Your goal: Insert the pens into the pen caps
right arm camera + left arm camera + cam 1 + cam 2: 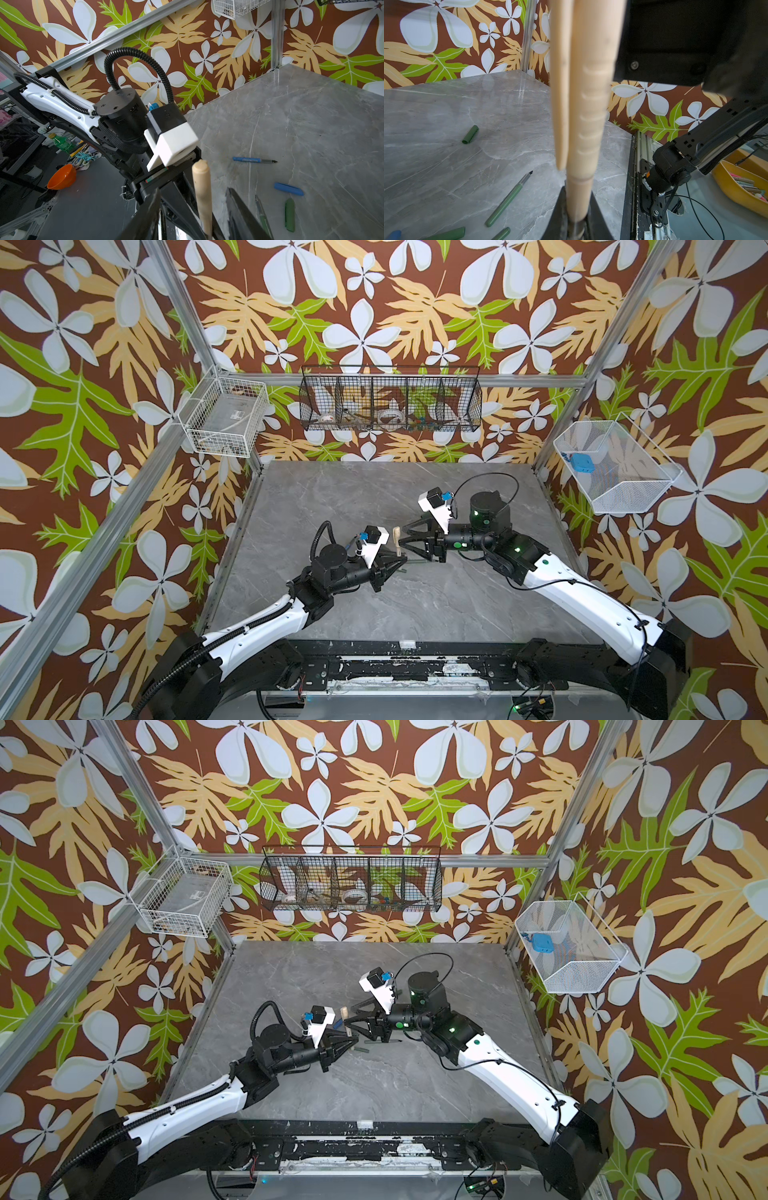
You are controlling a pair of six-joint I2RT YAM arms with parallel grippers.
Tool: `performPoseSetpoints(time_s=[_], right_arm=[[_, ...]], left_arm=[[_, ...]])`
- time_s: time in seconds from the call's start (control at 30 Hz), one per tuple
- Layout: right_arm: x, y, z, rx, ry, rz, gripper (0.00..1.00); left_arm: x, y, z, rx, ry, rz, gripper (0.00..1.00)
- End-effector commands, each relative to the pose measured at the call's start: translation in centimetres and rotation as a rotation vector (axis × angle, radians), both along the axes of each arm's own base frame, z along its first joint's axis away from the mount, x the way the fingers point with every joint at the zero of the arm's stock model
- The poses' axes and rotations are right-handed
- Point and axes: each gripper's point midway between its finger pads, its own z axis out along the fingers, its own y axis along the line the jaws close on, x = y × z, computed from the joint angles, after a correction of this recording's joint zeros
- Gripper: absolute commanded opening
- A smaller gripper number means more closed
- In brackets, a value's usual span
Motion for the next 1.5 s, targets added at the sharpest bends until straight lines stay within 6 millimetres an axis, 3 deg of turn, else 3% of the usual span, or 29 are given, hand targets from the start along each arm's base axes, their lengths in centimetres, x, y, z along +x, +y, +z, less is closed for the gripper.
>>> performPoseSetpoints(time_s=[0.0, 0.17, 0.27, 0.43, 0.57, 0.7, 0.87, 0.97, 1.17, 1.33, 1.47], right_arm=[[-0.3, 0.7, 0.8, 0.031, -0.005, 0.040, 0.50], [-0.1, 1.5, 0.4, 0.013, -0.001, 0.055, 0.45], [0.1, 1.7, 0.1, 0.010, 0.002, 0.056, 0.38], [0.2, 1.9, -0.7, -0.005, 0.022, 0.066, 0.13], [-0.1, 1.9, -1.7, -0.014, 0.045, 0.075, 0.00], [-0.9, 1.7, -2.9, -0.029, 0.080, 0.102, 0.00], [-2.1, 1.2, -4.0, -0.037, 0.111, 0.136, 0.00], [-3.0, 0.8, -4.1, -0.023, 0.119, 0.156, 0.00], [-5.1, 0.5, -6.2, -0.014, 0.211, 0.214, 0.00], [-4.9, 0.2, -6.1, -0.027, 0.178, 0.184, 0.00], [-3.1, 0.2, -5.3, -0.052, 0.136, 0.121, 0.00]], left_arm=[[-0.3, -0.3, 1.0, -0.032, -0.022, -0.027, 0.00], [-0.5, -0.5, 0.7, -0.032, -0.009, -0.042, 0.00], [-0.4, -0.7, 0.4, -0.022, 0.004, -0.053, 0.00], [-0.4, -0.8, 0.8, -0.028, -0.001, -0.056, 0.00], [0.6, -0.7, 1.2, -0.004, -0.008, -0.009, 0.00], [1.8, -0.1, 2.8, 0.012, -0.053, 0.053, 0.00], [4.4, 2.0, 7.6, -0.053, -0.098, 0.117, 0.00], [4.6, 2.7, 10.1, -0.100, -0.162, 0.117, 0.00], [3.7, 1.9, 13.6, -0.130, -0.277, 0.038, 0.00], [3.3, 1.6, 14.0, -0.139, -0.287, 0.007, 0.00], [3.7, 1.5, 12.1, -0.104, -0.229, 0.017, 0.00]])
